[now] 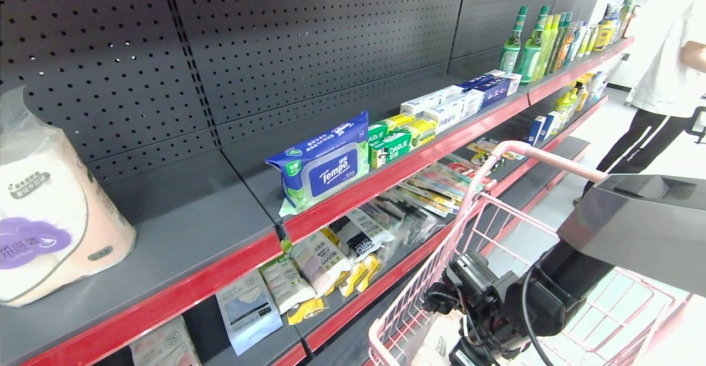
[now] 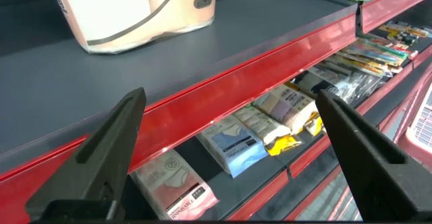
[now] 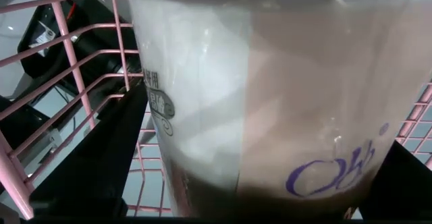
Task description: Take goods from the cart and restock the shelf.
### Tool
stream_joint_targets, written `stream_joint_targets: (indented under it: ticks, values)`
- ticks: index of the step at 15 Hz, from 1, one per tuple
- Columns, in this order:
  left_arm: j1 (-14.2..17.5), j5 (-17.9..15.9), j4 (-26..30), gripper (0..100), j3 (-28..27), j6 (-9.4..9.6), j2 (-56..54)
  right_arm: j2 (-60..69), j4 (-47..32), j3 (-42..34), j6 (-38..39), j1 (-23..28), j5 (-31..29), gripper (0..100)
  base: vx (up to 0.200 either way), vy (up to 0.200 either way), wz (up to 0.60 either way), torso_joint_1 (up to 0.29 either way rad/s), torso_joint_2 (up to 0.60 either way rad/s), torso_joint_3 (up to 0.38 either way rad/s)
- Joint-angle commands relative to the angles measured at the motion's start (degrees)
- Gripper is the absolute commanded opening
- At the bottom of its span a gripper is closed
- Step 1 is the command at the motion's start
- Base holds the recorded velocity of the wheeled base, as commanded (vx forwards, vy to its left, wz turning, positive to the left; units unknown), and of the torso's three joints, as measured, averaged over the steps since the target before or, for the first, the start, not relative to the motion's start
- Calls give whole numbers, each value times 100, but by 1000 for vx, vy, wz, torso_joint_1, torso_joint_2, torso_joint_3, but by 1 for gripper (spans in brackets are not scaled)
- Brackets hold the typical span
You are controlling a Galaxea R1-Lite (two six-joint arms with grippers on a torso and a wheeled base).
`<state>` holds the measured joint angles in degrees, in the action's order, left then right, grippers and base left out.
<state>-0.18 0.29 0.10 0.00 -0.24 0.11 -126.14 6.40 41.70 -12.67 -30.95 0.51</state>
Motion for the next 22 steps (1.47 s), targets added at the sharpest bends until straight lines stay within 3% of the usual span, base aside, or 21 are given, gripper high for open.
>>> stream_joint_targets:
  ticks: [1, 8, 9, 14, 19, 22]
  values:
    - [1, -3, -1, 100, 0, -2, -2, -16, 2, 4, 1, -7, -16, 100, 0, 0, 0, 0, 0, 0]
    - [1, -3, -1, 100, 0, -2, -2, 10, 2, -110, -87, -16, 10, 100, 0, 0, 0, 0, 0, 0]
    - [1, -3, -1, 100, 0, -2, -2, 10, 72, -215, -263, 10, 10, 0, 0, 0, 0, 0, 0, 0]
    - [1, 6, -1, 100, 0, -2, -2, -7, 107, -163, -386, 54, 10, 0, 0, 0, 0, 0, 0, 0]
    - [1, -3, -1, 100, 0, -2, -2, 942, 37, -48, 221, 72, -69, 0, 0, 0, 0, 0, 0, 0]
    - [1, -3, -1, 100, 0, -2, -2, 1873, 28, -136, 326, 335, -798, 0, 0, 0, 0, 0, 0, 0]
